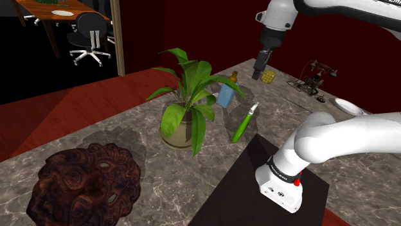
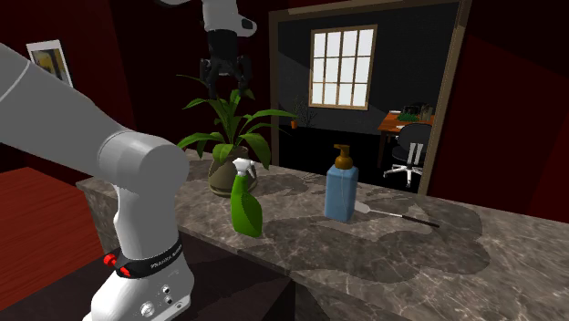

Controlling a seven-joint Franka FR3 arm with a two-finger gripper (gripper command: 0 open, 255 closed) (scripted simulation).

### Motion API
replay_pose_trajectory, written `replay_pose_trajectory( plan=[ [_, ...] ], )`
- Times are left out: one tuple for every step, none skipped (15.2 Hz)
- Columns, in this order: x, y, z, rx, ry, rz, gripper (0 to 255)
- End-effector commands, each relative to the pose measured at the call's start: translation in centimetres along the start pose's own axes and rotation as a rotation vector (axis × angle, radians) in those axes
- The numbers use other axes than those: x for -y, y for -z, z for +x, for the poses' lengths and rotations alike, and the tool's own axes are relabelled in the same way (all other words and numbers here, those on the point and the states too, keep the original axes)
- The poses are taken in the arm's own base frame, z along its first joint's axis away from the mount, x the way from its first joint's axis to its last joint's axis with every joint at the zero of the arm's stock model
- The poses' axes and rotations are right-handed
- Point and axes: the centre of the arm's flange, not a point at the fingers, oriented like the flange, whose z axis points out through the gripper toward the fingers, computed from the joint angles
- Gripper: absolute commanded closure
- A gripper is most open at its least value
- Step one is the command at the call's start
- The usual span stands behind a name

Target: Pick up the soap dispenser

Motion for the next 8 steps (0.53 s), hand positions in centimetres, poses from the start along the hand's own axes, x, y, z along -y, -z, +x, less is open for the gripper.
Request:
replay_pose_trajectory(
  plan=[
    [0.0, 0.0, 0.0, 0.0, 0.0, 0.0, 0],
    [-1.0, -0.5, 0.6, -0.001, -0.003, 0.0, 0],
    [-2.1, -1.0, 1.2, -0.002, -0.005, 0.0, 0],
    [-3.2, -1.4, 1.9, -0.003, -0.008, 0.0, 0],
    [-4.2, -1.9, 2.5, -0.004, -0.01, 0.0, 0],
    [-5.3, -2.4, 3.1, -0.005, -0.013, 0.0, 0],
    [-6.3, -2.9, 3.7, -0.006, -0.016, 0.0, 0],
    [-7.4, -3.4, 4.3, -0.007, -0.018, 0.0, 0]
  ],
)
